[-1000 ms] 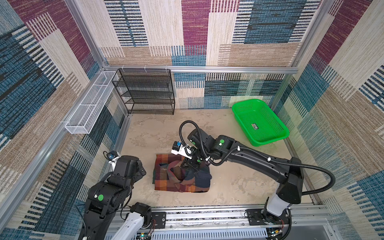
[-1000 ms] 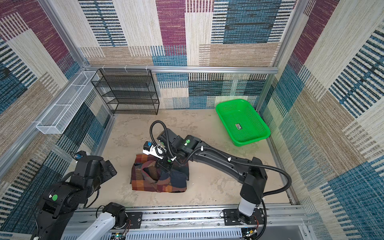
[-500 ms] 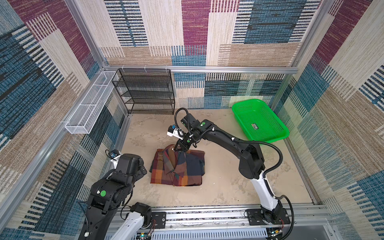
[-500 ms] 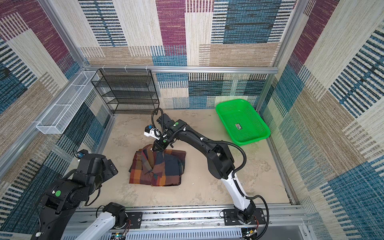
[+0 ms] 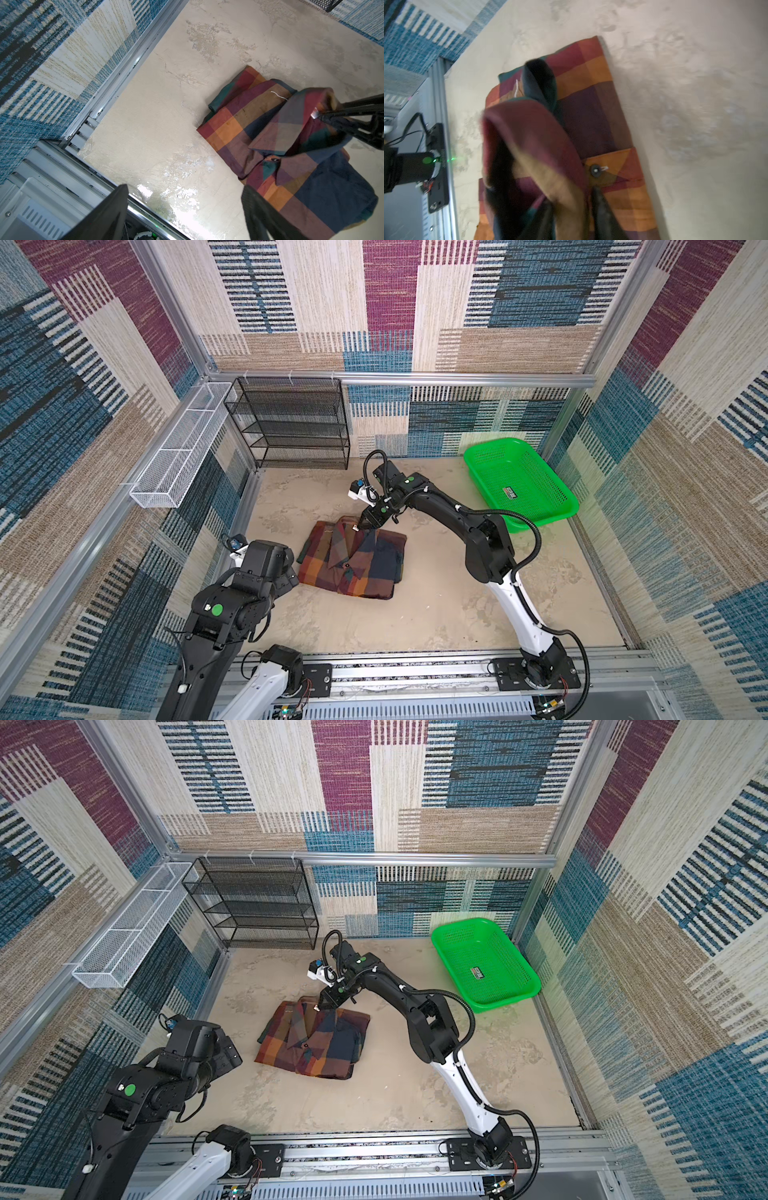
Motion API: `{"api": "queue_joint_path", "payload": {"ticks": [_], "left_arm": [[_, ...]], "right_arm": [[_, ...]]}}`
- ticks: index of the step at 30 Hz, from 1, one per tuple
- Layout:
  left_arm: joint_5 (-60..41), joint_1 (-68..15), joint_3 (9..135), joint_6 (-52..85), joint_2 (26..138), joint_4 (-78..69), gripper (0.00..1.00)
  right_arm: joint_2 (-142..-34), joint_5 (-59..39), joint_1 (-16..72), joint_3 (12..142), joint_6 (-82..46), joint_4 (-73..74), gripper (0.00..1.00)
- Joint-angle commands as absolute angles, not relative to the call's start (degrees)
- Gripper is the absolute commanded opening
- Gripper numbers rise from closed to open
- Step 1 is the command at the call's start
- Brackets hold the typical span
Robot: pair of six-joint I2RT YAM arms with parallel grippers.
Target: Fold and stack the long sleeve shirts
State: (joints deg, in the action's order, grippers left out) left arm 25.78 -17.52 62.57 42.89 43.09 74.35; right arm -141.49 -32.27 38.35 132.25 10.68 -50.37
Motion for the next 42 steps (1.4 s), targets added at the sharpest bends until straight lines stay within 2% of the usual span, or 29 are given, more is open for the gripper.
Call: {"api": "queue_joint_path", "payload": {"ticks": [1, 4, 6, 7, 10, 15, 20, 24, 29, 34, 37, 39, 42], "left_arm": [[24.33, -17.48, 62.32, 41.71, 44.88, 73.39, 0.89], [22.82, -17.47, 62.35, 41.91, 48.32, 73.39, 0.89], [20.7, -17.49, 61.37, 42.05, 49.51, 71.7, 0.89], [19.72, -17.36, 60.93, 42.14, 50.14, 70.71, 0.9], [17.69, -17.13, 60.75, 41.73, 53.43, 68.57, 0.9], [11.02, -13.62, 61.37, 38.11, 63.43, 63.43, 0.91], [7.63, -9.19, 67.18, 34.05, 74.35, 62.58, 0.89], [10.11, -8.13, 71.77, 32.89, 80.51, 62.1, 0.89], [9.65, -6.45, 75.17, 32.32, 90.51, 61.24, 0.86], [7.69, -4.54, 74.94, 31.8, 93.49, 59.72, 0.84], [5.93, -3.24, 73.28, 31.82, 92.64, 57.88, 0.84], [5.41, -2.78, 72.63, 31.73, 92.34, 57.49, 0.84], [4.5, -2.64, 71.49, 31.7, 91.86, 56.5, 0.84]], "right_arm": [[-141.6, -29.56, 38.32, 134.04, 7.45, -49.27, 0.49], [-136.03, -27.59, 38.32, 127.83, 2.71, -44.06, 0.54], [-130.05, -25.05, 38.32, 120.39, -1.35, -38.27, 0.73], [-126.96, -22.57, 38.39, 117.16, -3.81, -36.07, 0.74], [-115.64, -16.33, 38.31, 103.24, -11.86, -31.48, 0.75], [-97.28, -20.14, 38.32, 76.5, -19.96, -21.61, 0.76], [-91.05, -24.2, 38.45, 61.07, -22.69, -16.64, 0.74], [-91.23, -28.2, 39.29, 56.1, -23.42, -10.67, 0.72], [-95.87, -32.01, 40.03, 57.85, -22.59, -7.79, 0.61], [-98.71, -34.46, 40.96, 60.51, -20.01, -5.53, 0.23], [-99.05, -33.9, 40.95, 62.96, -17.32, -6.19, 0.05], [-98.51, -32.37, 40.72, 64.43, -15.88, -6.37, 0.0], [-100.54, -32.24, 38.98, 66.71, -14.77, -6.72, 0.0]]}}
